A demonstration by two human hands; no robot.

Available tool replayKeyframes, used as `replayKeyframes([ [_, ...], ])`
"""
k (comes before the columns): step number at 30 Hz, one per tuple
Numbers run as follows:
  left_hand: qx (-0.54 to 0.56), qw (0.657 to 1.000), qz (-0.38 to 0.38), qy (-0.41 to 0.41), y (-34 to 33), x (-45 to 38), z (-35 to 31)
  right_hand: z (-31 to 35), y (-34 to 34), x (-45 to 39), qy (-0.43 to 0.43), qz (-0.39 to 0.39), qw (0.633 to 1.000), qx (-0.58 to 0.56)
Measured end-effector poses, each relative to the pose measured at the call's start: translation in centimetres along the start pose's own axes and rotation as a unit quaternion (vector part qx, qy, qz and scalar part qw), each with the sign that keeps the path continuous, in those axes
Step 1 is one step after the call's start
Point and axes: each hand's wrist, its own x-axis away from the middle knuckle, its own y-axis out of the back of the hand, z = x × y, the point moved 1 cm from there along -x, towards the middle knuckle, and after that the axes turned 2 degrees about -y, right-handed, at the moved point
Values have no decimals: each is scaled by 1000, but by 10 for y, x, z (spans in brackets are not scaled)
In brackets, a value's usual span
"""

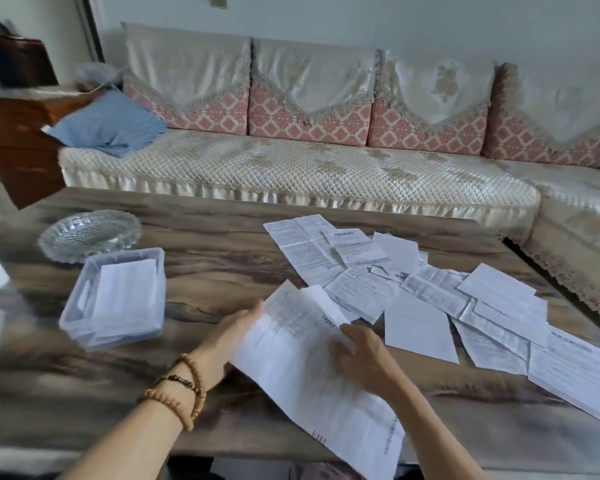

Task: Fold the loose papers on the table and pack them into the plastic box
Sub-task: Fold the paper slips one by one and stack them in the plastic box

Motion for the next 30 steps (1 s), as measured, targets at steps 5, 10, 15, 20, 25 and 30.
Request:
replayKeyframes([
  [5, 61, 998, -15, -14, -4, -9, 7, -11, 11, 5, -102, -77, 987, -100],
  [10, -126, 983, -92, -100, -13, -12, 11, -28, 17, 12, -213, -157, 954, -144],
  [15, -204, 949, -213, -113, 21, 7, 1, -20, 6, 2, -237, -142, 943, -187],
  [20, -496, 832, -222, -112, 41, 16, -4, 18, -19, -3, -146, -104, 979, -98],
  [25, -303, 931, -127, -157, 13, 9, -19, 39, -10, 0, -107, -80, 949, -287],
  [30, -130, 985, -29, -107, -13, -3, -20, 35, -2, -24, -107, -52, 957, -263],
])
